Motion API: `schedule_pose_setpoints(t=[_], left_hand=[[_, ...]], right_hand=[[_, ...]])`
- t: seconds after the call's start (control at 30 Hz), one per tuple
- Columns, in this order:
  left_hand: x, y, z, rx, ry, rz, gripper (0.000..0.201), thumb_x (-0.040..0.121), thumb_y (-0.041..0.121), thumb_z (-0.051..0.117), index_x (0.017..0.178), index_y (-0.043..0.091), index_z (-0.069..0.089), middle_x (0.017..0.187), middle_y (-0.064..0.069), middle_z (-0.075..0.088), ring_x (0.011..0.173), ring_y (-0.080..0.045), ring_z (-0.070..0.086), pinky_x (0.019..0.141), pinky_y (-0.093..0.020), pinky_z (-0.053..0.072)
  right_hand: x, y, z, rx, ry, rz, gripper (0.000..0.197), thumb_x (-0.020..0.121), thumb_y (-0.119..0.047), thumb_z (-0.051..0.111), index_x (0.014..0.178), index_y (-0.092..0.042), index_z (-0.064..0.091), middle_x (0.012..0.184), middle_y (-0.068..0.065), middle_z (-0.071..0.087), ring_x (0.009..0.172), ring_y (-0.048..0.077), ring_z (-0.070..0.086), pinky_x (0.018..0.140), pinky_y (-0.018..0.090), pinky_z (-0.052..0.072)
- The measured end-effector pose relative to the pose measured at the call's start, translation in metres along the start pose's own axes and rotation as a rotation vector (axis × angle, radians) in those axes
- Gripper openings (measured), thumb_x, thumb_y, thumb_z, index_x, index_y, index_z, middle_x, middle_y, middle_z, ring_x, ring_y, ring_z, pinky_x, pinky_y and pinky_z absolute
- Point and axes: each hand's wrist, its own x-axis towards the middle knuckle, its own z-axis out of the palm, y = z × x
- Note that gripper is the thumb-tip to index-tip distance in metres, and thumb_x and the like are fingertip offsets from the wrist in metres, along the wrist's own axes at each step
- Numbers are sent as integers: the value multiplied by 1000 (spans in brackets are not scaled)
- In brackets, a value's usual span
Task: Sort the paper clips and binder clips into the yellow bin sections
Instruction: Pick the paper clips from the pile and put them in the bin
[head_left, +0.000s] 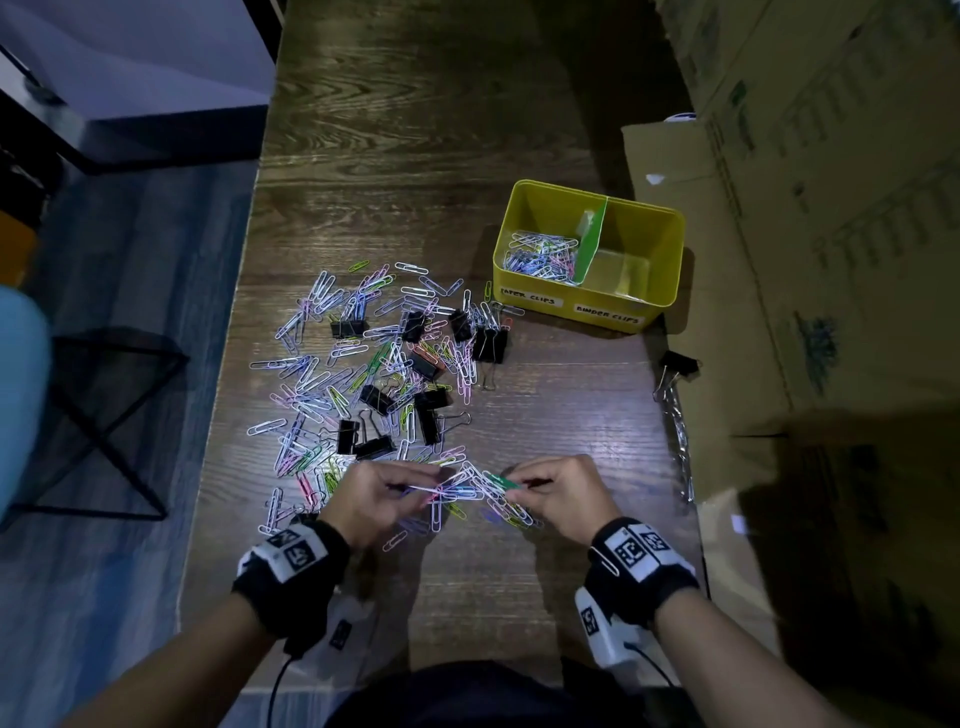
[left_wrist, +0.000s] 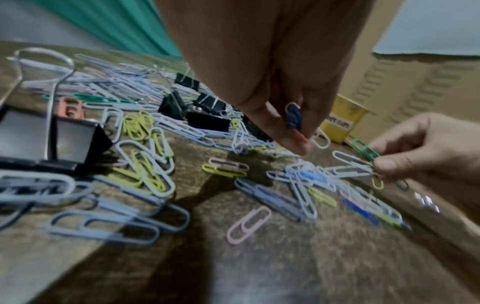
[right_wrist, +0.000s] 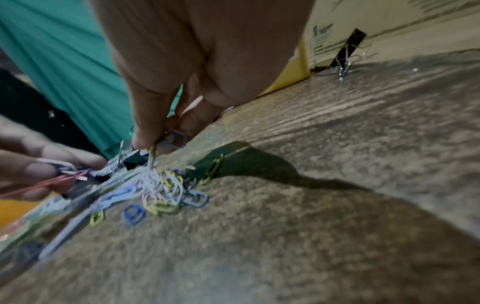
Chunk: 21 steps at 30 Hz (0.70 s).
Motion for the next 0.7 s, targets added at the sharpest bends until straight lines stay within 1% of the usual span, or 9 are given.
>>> schedule_pose_setpoints(t=[0.07, 0.17, 0.3, 0.37, 0.4, 0.5, 0.57, 0.63, 0.7], left_hand=[[0, 12, -9, -142, 13, -17, 24, 72, -7, 73, 81, 15, 76, 99, 8, 73, 92, -17, 69, 78, -26, 55], [10, 43, -19, -316, -6, -48, 18, 69, -4, 71, 86, 3, 74, 103, -3, 72, 93, -27, 68, 80, -36, 57], [42, 103, -30, -395, 3, 13, 19, 68, 3, 71, 87, 6, 73, 107, -5, 71, 96, -24, 67, 81, -33, 56], [66, 140, -32, -449, 30, 65, 22, 67, 3, 71, 89, 4, 73, 102, -7, 72, 84, -21, 69, 70, -26, 56], [80, 157, -32, -439, 47, 98, 24, 68, 4, 72, 91, 4, 72, 97, -8, 72, 77, -18, 68, 67, -23, 56], [130, 196, -27, -305, 106, 160, 19, 71, 4, 76, 89, 10, 73, 85, -11, 74, 69, -15, 66, 70, -30, 54], [163, 210, -20, -202, 155, 160, 16, 73, 6, 74, 89, 11, 73, 81, -9, 73, 62, -9, 65, 62, -24, 53], [191, 216, -13, -23, 180, 146, 13, 74, 13, 75, 87, 11, 74, 78, -5, 73, 56, -3, 61, 55, -16, 47], [212, 217, -7, 218, 110, 136, 9, 78, 21, 73, 80, 13, 73, 75, -3, 71, 55, -4, 58, 53, -18, 47]], right_hand=[[0, -3, -5, 109, 29, 48, 23, 71, -1, 79, 93, -1, 74, 90, 7, 72, 75, 8, 64, 80, 20, 54], [0, -17, -15, 302, 70, 89, 21, 68, 6, 78, 88, 1, 73, 74, -1, 73, 65, 4, 65, 70, 16, 54], [0, -54, -40, 467, 176, 18, 27, 65, 11, 76, 72, -15, 74, 63, -10, 71, 59, -1, 64, 62, 12, 52], [2, -76, -57, 530, 217, -34, 26, 66, 12, 74, 74, -13, 73, 64, -8, 72, 58, 2, 64, 59, 14, 54], [2, -88, -65, 529, 231, -76, 28, 66, 10, 75, 72, -18, 74, 66, -7, 73, 59, 3, 64, 59, 16, 54], [11, -120, -91, 494, 270, -215, 23, 62, -7, 78, 69, -28, 76, 72, -9, 74, 65, 4, 66, 64, 18, 55], [21, -141, -108, 494, 316, -251, 18, 58, -15, 80, 72, -25, 76, 76, -7, 75, 71, 9, 68, 66, 21, 56], [37, -157, -123, 507, 362, -285, 18, 58, -13, 81, 72, -23, 75, 77, -4, 75, 73, 14, 70, 66, 23, 57], [56, -170, -133, 485, 409, -310, 21, 63, -5, 82, 70, -23, 74, 73, -5, 74, 70, 12, 70, 65, 23, 56]])
